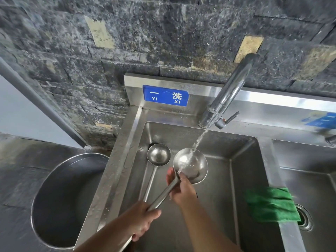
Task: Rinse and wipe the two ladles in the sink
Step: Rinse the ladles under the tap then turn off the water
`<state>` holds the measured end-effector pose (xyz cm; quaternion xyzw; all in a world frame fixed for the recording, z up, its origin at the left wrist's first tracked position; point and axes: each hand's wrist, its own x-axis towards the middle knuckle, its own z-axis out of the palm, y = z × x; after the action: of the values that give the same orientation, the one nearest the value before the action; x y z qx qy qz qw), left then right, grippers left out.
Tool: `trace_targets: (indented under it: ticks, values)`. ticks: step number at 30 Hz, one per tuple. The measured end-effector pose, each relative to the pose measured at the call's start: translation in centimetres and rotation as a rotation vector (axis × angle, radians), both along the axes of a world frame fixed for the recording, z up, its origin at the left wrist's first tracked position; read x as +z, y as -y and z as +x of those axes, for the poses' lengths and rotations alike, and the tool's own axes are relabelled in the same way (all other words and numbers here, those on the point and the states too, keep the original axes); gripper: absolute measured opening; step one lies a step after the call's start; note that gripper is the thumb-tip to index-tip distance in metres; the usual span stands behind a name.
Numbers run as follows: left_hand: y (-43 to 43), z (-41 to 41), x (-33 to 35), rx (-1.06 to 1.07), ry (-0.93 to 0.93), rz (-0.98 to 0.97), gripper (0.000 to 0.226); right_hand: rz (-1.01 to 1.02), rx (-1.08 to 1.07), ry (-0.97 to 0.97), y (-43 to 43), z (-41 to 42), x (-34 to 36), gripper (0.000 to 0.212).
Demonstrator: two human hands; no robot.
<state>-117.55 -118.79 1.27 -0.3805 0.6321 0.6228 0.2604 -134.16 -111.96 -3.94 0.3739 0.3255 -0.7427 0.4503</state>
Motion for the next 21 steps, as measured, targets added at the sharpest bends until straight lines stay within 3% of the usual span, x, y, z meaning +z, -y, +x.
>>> trace_targets:
  ticks: [2, 4, 6, 10, 13, 17, 21]
  values:
    - [0.2, 0.3, 0.1, -0.017, -0.007, -0.001, 0.03, 0.08, 0.048, -0.018, -1.3, -1.4, -0.6, 0.005]
    - [0.6, 0.6, 0.5, -0.029, -0.003, -0.031, 0.028, 0.229, 0.186, -0.125, -3.0, -2.9, -0.7, 0.016]
    - [1.2, 1.2, 0.6, -0.048, 0.018, -0.045, 0.028, 0.431, 0.404, -0.338, -4.8, -4.4, -1.0, 0.017]
    - [1.6, 1.6, 0.1, -0.081, 0.063, -0.022, 0.031, 0.748, 0.927, -0.978, -6.0, -7.0, -1.2, 0.005]
    - [0.6, 0.9, -0.3, -0.023, 0.048, 0.028, 0.033, 0.865, 0.983, -1.174, -5.1, -8.2, -0.6, 0.022]
    - [0.0, 0.7, -0.8, 0.035, 0.015, 0.162, 0.034, 0.63, 0.534, -0.847, -3.7, -8.9, 0.1, 0.037]
    - [-0.9, 0.3, -1.5, 0.112, -0.006, 0.243, 0.04, 0.407, 0.267, -0.416, -3.3, -6.0, -0.4, 0.016]
